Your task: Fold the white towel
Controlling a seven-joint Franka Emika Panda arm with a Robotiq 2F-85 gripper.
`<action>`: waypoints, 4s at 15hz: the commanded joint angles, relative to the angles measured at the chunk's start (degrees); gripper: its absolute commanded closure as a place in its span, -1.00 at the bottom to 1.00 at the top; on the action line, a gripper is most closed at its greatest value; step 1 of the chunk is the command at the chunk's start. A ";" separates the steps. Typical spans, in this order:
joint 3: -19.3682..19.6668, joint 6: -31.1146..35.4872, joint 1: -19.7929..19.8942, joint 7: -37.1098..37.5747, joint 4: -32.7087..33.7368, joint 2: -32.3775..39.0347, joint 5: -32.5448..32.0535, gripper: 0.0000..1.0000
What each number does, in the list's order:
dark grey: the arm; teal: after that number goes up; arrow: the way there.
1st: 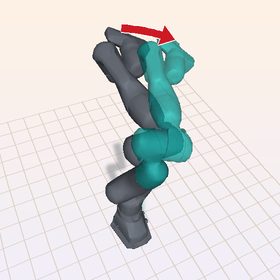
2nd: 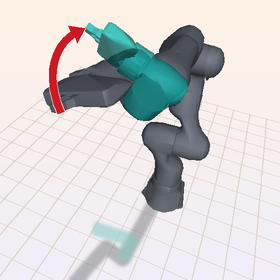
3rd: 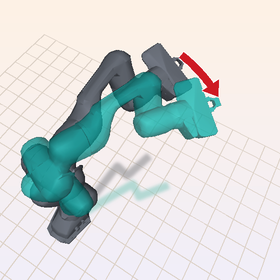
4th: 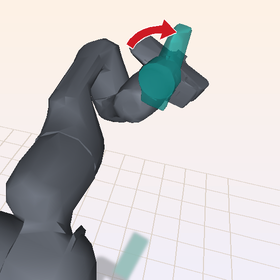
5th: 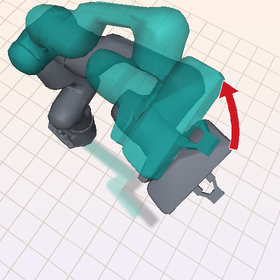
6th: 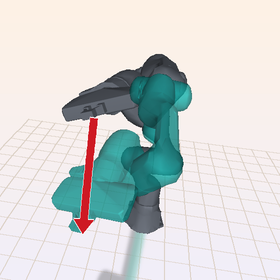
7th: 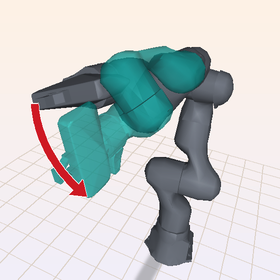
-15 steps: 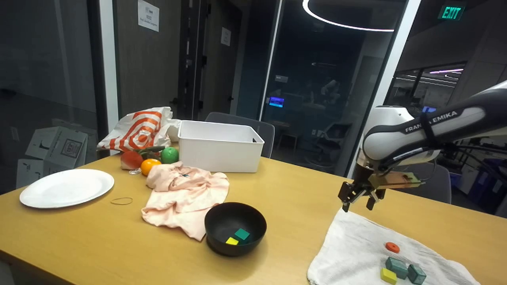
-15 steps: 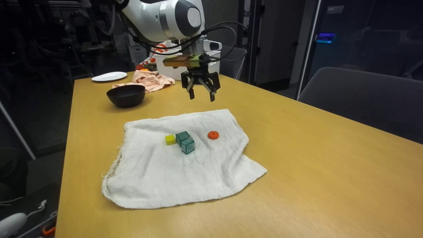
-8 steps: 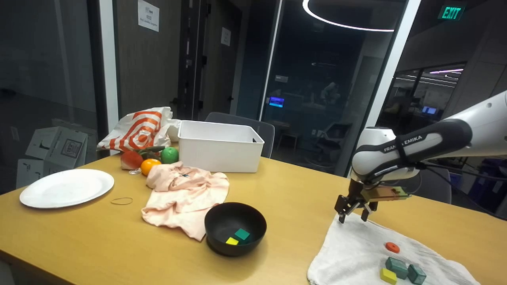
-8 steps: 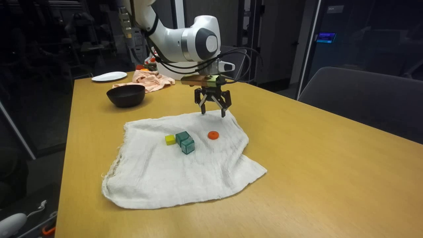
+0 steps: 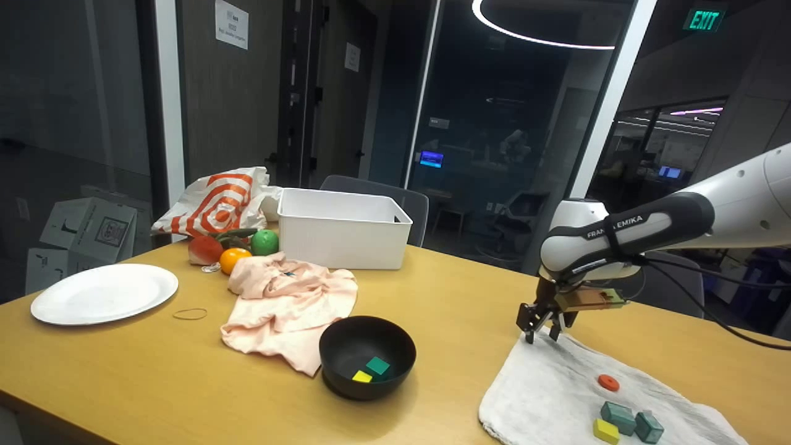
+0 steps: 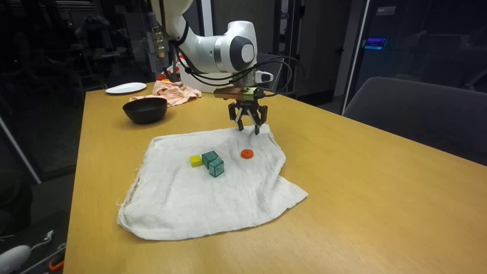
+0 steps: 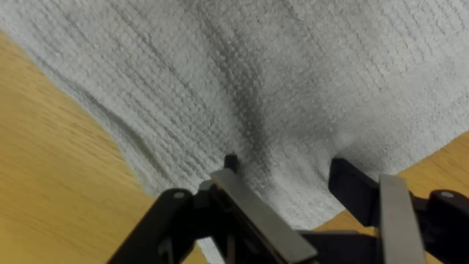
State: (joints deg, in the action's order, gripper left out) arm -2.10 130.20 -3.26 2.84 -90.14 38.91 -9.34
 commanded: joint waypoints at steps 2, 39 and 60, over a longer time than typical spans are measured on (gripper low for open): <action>-0.44 0.59 0.60 -2.73 1.63 0.92 3.26 0.43; 1.93 -42.27 3.80 -8.23 -5.32 -13.89 4.34 0.73; 1.18 -1.50 -0.33 -5.62 -4.41 -5.55 2.52 -1.00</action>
State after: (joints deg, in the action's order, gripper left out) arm -2.02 125.72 -3.00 -3.48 -95.52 31.88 -4.97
